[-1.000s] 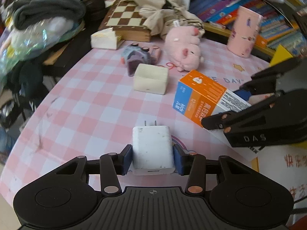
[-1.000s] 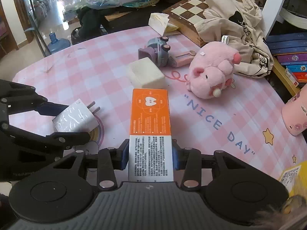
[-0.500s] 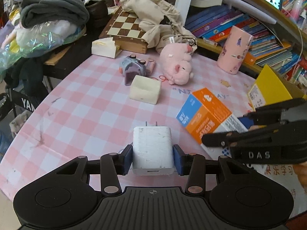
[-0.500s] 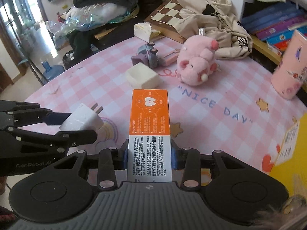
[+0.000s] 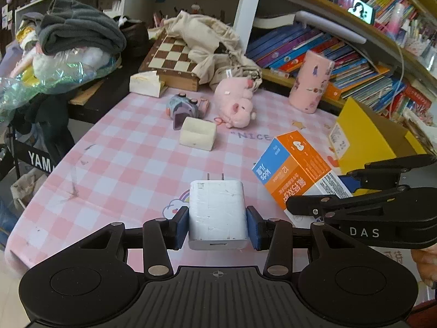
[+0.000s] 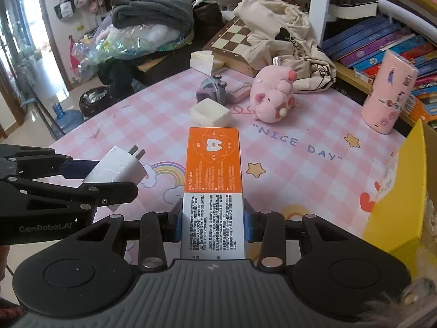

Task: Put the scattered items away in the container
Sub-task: 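Carry the white charger and usmile box with both tools toward the yellow box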

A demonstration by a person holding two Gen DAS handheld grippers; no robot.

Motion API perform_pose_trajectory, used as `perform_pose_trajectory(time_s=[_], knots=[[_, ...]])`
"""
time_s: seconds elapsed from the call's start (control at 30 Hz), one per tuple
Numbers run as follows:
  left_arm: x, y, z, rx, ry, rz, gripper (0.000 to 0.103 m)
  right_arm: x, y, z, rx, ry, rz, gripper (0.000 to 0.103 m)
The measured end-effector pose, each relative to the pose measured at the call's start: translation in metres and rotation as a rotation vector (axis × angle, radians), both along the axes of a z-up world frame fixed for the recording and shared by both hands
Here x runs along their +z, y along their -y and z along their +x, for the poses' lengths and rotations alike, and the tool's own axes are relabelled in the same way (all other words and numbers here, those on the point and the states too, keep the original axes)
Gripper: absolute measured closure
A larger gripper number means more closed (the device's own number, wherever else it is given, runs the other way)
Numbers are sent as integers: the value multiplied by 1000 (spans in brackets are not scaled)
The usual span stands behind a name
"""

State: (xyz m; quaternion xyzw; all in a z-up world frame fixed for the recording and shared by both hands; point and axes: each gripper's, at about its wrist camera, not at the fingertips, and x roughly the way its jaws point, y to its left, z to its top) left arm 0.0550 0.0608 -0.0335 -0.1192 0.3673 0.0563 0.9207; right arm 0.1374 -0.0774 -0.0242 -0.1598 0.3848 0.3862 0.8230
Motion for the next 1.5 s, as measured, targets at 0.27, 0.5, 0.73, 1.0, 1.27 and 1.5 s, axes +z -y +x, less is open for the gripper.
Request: perform_pose_trajectory(time_s=[0.27,0.5,0.73,1.0,1.27,1.5], knots=[[11,8,-24,-43,31,22,61,8,13,-30,-62,20,27,66],[17,14,-42,-85,46,31,61,8,27,-57,-111,16,31,66],[21,22,-56,-126,66,44,61,10,40,-79,-158,22,41,66],[23,35,-66,-185,81,34,61,13,62,-99,-232,27,45,66],[21,47,-68,-244,83,24,61,12,85,-112,-308,19,43,66],[20,57,-65,-286,87,9,61,13,99,-116,-361,26,37,66]])
